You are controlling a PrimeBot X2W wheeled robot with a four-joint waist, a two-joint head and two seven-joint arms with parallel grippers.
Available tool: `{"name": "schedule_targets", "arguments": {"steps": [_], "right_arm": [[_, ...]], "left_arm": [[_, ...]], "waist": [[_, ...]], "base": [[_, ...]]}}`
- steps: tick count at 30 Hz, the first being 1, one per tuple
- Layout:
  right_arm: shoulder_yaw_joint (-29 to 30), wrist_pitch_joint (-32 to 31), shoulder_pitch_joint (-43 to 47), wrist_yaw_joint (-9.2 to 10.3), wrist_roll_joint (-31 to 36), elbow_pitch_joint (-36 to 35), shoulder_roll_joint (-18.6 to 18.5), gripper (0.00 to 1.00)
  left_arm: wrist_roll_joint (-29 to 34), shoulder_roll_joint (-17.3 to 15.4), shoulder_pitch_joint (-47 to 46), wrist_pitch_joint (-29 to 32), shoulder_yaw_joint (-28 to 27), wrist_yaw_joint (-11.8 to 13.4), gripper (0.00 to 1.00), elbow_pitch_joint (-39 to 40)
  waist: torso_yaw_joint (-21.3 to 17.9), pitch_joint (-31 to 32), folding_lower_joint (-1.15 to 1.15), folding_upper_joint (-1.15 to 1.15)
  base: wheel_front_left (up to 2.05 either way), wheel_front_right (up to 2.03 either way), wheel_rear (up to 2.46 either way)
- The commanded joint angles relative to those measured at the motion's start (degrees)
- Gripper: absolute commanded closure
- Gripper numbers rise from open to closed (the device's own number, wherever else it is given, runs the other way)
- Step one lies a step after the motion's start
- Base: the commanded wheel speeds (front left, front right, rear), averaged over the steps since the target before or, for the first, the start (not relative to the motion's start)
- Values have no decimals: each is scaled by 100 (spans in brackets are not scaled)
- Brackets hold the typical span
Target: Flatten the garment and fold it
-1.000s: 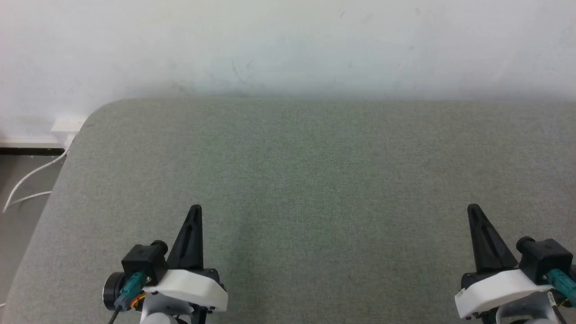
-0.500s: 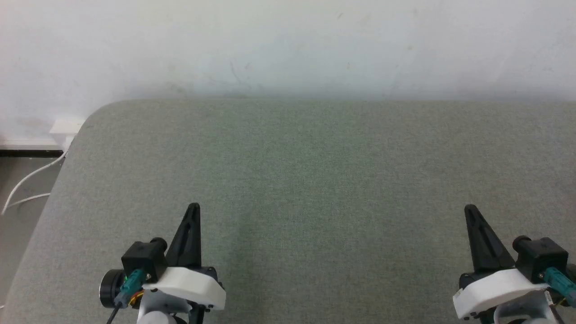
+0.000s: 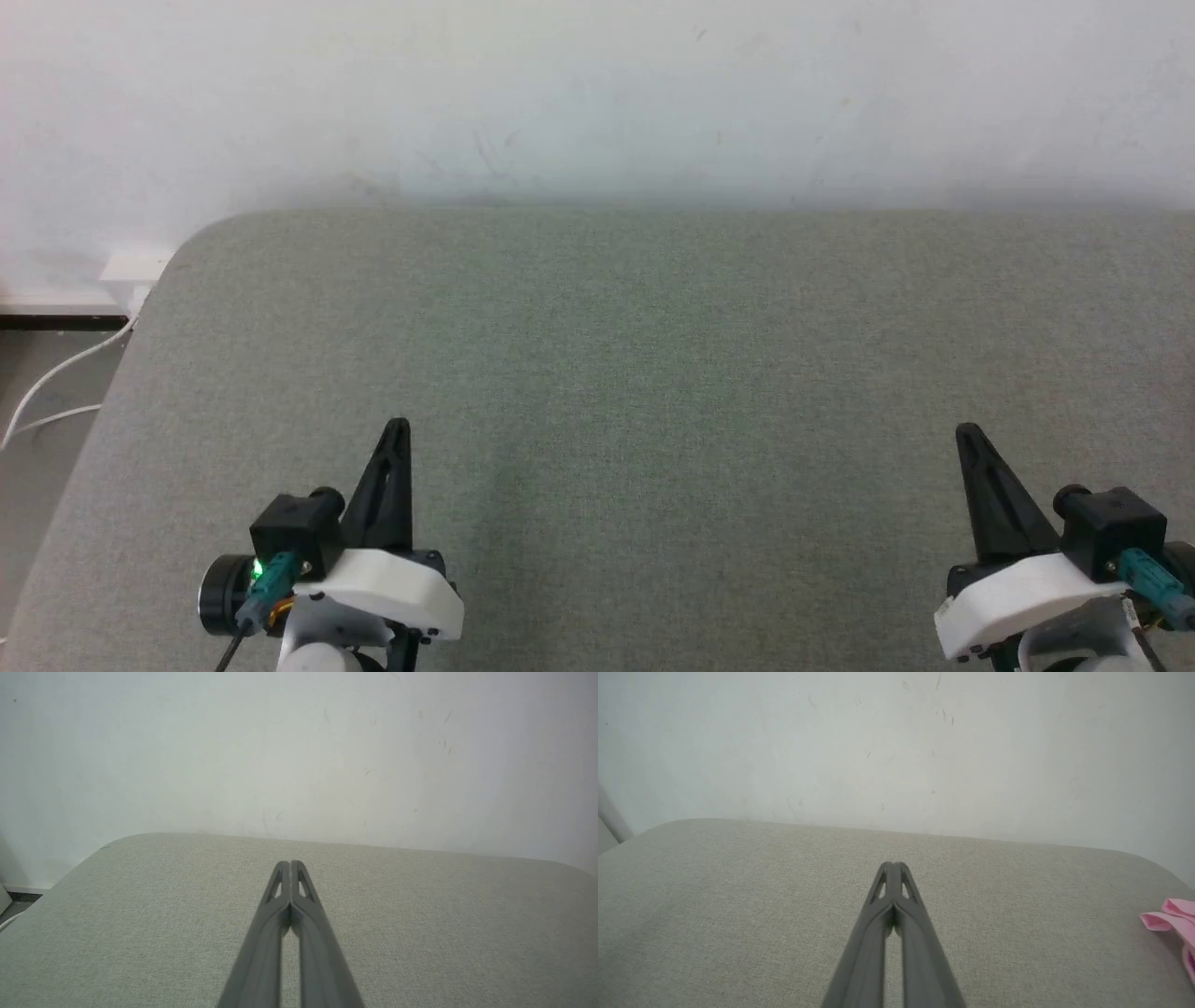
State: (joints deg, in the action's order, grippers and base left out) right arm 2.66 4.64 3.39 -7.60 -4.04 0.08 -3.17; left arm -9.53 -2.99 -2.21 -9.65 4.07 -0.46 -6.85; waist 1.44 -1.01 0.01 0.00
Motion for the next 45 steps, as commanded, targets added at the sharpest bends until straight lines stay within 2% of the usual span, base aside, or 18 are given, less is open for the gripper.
{"name": "schedule_targets", "arguments": {"steps": [1, 45], "right_arm": [[-18, -10, -88, 4, 33, -3, 10, 100], [-154, -259, -225, 8, 236, -6, 21, 100]], "left_arm": [[66, 4, 74, 27, -30, 16, 100, 52], [553, 8, 155, 542, -237, 32, 100, 399]], "waist": [[-2, 1, 0, 0], [-80, 56, 0, 0]], "base": [[0, 0, 0], [0, 0, 0]]}}
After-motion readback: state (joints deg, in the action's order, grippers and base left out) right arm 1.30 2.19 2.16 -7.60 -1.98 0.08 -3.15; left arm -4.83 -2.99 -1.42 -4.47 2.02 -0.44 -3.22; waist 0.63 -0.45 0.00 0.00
